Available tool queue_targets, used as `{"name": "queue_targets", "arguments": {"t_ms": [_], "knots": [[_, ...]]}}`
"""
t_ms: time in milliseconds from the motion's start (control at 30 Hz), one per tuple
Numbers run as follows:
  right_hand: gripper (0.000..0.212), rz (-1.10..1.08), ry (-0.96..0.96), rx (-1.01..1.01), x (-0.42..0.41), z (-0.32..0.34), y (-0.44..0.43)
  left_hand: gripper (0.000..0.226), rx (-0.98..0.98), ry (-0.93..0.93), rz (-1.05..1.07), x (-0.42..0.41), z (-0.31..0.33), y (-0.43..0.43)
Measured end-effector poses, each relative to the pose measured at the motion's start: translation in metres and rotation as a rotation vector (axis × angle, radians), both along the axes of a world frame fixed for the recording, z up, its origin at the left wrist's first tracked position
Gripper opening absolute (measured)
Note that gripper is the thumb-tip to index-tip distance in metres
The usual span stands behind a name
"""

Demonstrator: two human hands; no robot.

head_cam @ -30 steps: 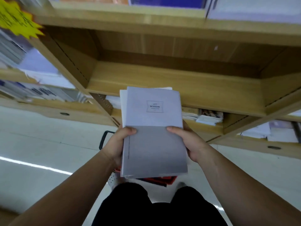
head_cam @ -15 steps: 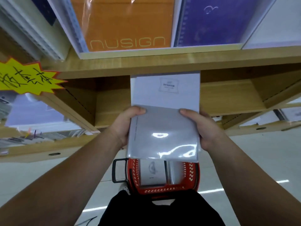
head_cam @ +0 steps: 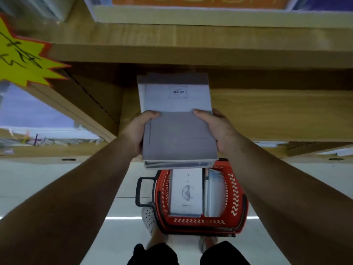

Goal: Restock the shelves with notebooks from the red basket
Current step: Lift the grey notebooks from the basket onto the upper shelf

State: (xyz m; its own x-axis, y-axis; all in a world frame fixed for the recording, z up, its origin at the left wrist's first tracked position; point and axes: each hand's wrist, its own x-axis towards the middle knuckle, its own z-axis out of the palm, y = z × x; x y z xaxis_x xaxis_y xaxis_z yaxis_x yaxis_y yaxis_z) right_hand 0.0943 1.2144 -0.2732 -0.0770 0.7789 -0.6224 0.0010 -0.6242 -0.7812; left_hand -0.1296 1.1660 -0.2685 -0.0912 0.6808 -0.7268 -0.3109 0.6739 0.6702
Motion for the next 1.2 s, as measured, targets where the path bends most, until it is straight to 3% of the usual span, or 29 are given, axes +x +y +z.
{"name": "queue_targets", "arguments": {"t_ms": [133,200,267,333,400,500,600,800,1033,1200], "knots": [[0.065,0.037,-0.163,0.115,-0.005,0.0,-0.005,0.017,0.059,0.428,0.101,0.009,0.012,-0.014],[0.079,0.125,-0.336,0.214,-0.005,-0.001,-0.009,0.02,0.083,0.472,0.084,0.013,0.016,-0.028],[0.064,0.188,-0.375,0.267,-0.002,0.003,-0.018,0.042,0.059,0.382,0.095,0.018,0.021,-0.047],[0.035,0.157,-0.237,0.215,0.004,0.007,-0.037,0.059,0.019,0.28,0.18,0.025,0.02,-0.071],[0.041,0.126,-0.132,0.158,0.014,-0.002,-0.055,0.057,-0.056,0.178,0.259,0.036,0.016,-0.095],[0.068,0.051,-0.045,0.093,0.018,-0.016,-0.071,0.059,-0.21,-0.01,0.329,0.051,0.011,-0.111],[0.056,0.037,-0.063,0.123,0.009,-0.021,-0.069,0.066,-0.193,-0.18,0.445,0.052,0.01,-0.101],[0.048,0.082,-0.052,0.164,-0.016,-0.015,-0.055,0.055,-0.152,-0.208,0.458,0.028,0.027,-0.077],[0.047,0.156,-0.12,0.174,-0.049,-0.015,-0.023,0.103,-0.064,-0.402,0.585,0.001,0.0,-0.066],[0.049,0.198,-0.114,0.211,-0.071,-0.01,0.007,0.109,0.061,-0.496,0.661,-0.01,0.001,-0.049]]}}
